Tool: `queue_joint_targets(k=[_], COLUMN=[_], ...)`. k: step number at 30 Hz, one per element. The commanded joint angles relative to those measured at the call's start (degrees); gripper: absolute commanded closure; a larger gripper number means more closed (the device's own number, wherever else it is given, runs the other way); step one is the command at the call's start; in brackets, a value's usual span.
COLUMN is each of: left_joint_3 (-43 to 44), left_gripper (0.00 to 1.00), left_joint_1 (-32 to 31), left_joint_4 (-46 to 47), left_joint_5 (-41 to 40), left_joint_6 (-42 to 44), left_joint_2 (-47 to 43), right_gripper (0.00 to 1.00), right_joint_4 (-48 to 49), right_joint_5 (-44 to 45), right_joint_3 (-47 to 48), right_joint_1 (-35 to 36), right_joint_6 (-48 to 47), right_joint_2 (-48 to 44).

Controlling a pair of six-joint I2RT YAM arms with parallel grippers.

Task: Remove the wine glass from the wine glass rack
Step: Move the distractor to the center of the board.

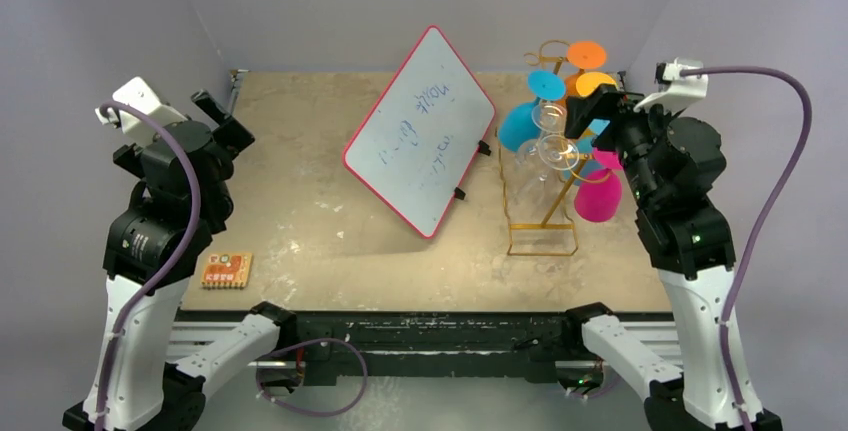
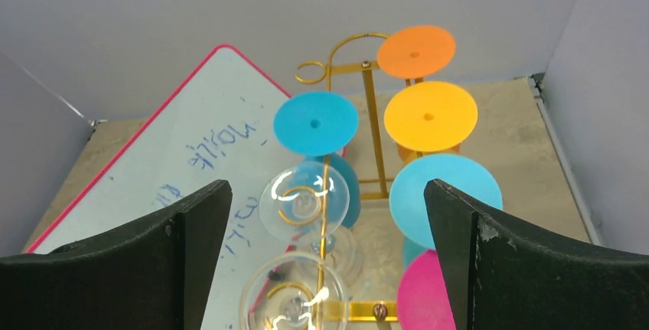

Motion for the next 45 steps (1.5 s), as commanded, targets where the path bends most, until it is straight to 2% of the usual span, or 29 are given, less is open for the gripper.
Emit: queue_joint_targets(k=[1, 7, 13, 18, 21, 23, 25, 29, 33, 39, 42, 45], left_joint_3=[-2.43, -6.36, -11.29, -14.08, -16.37, -17.63, -17.75, -17.49, -19.08, -20.47, -21.99, -22.61], left_gripper=[0.02, 0.01, 0.01, 0.05, 0.07, 0.07, 0.08, 0.08, 0.10, 0.11, 0.10, 0.10], left_joint_1=[0.67, 1.53, 2.37, 2.76, 1.84, -0.29, -5.36, -20.59, -30.28, -35.65, -36.18, -36.33], left_joint_4=[2.88, 3.63, 8.54, 10.47, 14.06, 16.16, 16.04, 17.14, 21.79, 27.85, 32.72, 36.17], left_joint_5=[3.27, 13.00, 32.41, 50.57, 58.48, 62.45, 61.32, 54.51, 51.62, 48.21, 47.12, 47.62], left_joint_6=[0.20, -0.02, -0.65, -1.11, -1.56, -2.02, -1.46, -0.89, -1.89, -2.90, -4.36, -5.66], left_joint_2=[-1.53, -4.75, -6.86, -3.85, -2.50, -0.65, 1.89, 8.60, 14.44, 21.94, 24.10, 26.63], right_gripper=[0.00, 0.00, 0.00, 0.00, 0.00, 0.00, 0.00, 0.00, 0.00, 0.00, 0.00, 0.00], right_joint_4=[-3.06, -6.76, -11.78, -25.07, -30.98, -31.51, -29.96, -29.26, -31.28, -35.92, -38.61, -40.86], right_joint_5=[-3.23, -4.76, -3.75, 2.20, 5.52, 5.13, 2.84, -2.76, -7.81, -20.91, -23.13, -21.76], right_joint_3=[-1.24, -3.26, -2.94, -0.29, -1.22, -2.42, -3.96, -7.52, -10.65, -17.56, -21.03, -22.61], right_joint_1=[0.54, 1.14, 1.86, 2.51, 2.91, 3.08, 3.18, 3.36, 3.50, 3.58, 3.53, 3.55], right_joint_6=[2.06, 5.73, 9.59, 20.17, 23.81, 25.12, 22.73, 20.58, 21.04, 24.90, 24.82, 25.07], right_joint_2=[-3.85, -11.33, -20.25, -25.18, -27.69, -28.59, -29.67, -32.53, -36.29, -38.61, -37.46, -37.90])
